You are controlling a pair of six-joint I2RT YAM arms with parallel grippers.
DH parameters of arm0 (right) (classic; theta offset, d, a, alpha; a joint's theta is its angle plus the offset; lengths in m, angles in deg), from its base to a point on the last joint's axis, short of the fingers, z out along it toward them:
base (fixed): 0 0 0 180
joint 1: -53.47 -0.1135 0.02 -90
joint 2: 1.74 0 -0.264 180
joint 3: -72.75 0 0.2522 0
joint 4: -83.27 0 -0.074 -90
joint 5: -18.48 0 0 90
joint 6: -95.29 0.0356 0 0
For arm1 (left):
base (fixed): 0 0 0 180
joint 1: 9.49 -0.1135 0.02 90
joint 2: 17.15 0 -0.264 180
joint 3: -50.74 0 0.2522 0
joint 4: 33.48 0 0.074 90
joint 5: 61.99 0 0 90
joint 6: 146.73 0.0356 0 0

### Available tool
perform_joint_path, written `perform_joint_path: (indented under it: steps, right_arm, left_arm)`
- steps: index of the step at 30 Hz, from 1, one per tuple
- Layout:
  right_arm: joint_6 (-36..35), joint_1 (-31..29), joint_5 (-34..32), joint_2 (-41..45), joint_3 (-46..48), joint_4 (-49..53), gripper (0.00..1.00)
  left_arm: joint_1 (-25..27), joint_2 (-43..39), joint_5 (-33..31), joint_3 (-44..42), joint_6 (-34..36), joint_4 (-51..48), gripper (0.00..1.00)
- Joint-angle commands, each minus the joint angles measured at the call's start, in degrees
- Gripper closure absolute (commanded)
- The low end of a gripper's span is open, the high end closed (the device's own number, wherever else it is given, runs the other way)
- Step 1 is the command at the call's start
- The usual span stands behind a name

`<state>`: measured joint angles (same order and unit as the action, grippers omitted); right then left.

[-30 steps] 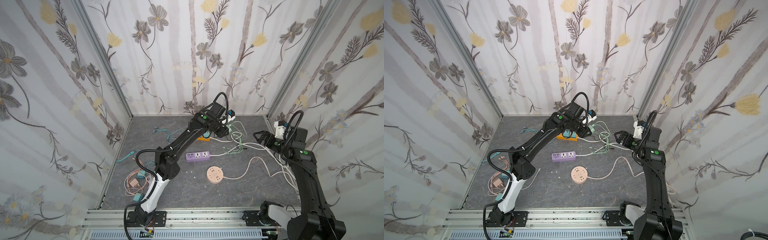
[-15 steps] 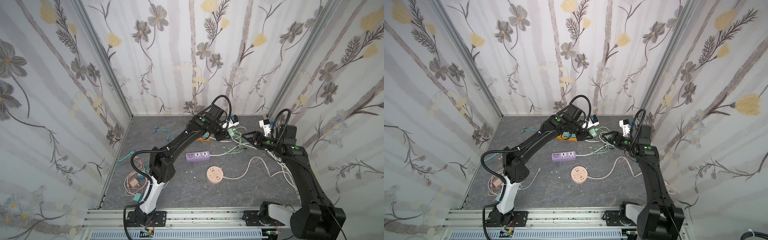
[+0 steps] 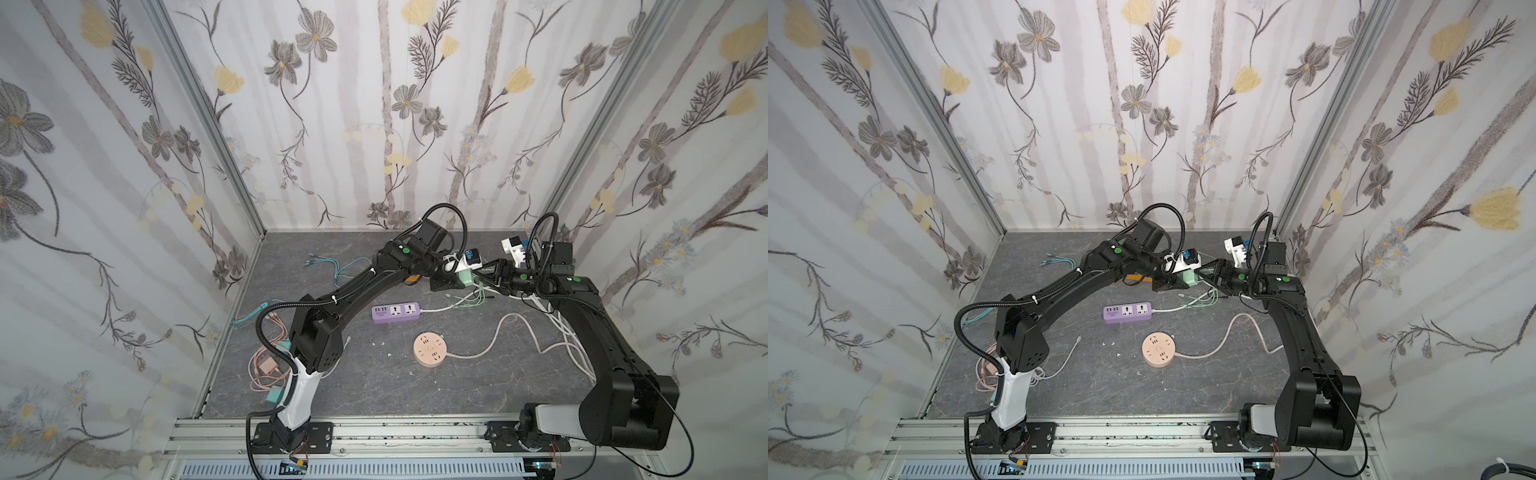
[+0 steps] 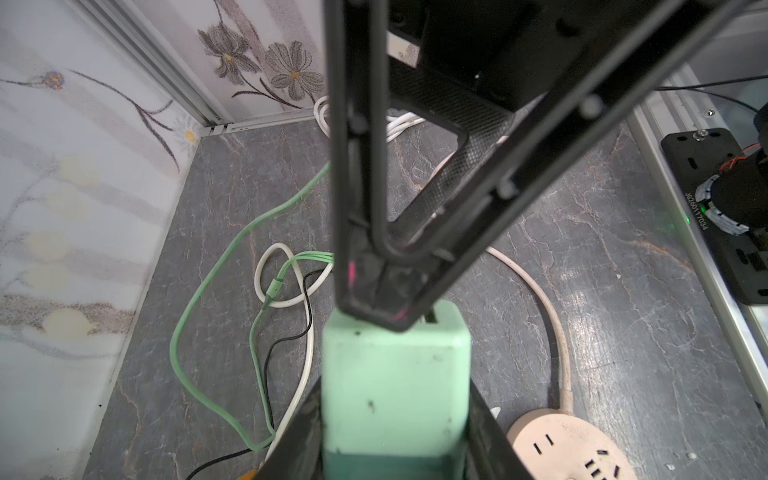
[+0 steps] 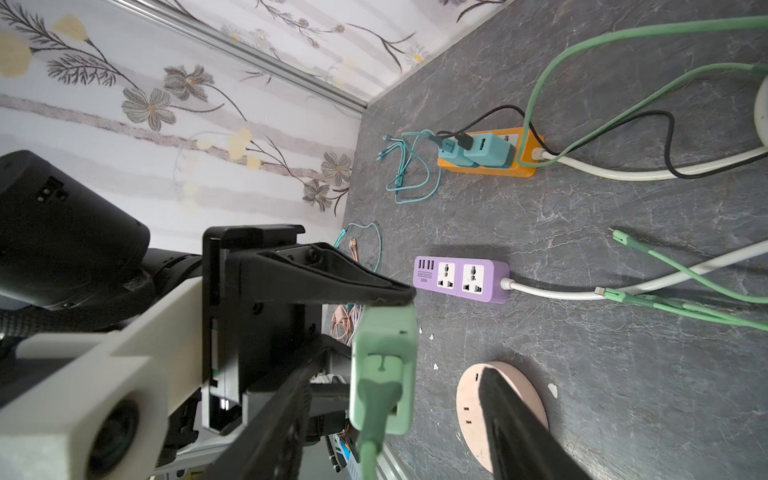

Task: Insert the plug
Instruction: 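Bring the right gripper to the charger and grasp it from the left gripper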

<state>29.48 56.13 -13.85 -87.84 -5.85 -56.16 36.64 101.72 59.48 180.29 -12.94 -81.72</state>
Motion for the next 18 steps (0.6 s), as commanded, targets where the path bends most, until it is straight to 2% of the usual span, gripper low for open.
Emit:
perform_joint_path:
  steps: [1, 11, 18]
  right_arm:
    - [-5.55, -0.18, 1.35, -1.43, -1.96, 4.05, 0.39]
    - [-12.1, -1.98, 2.32, -3.89, -4.15, 9.6, 0.52]
    - [-12.57, -2.87, 1.77, -4.21, -4.5, 9.17, 0.66]
  left_arm:
    - [0.32, -0.93, 0.38, -0.9, 4.29, 3.63, 1.0]
    - [0.91, -1.82, 0.0, -2.95, 5.97, 6.19, 1.0]
    - [0.99, -2.33, 0.35, -3.79, 6.0, 6.41, 1.0]
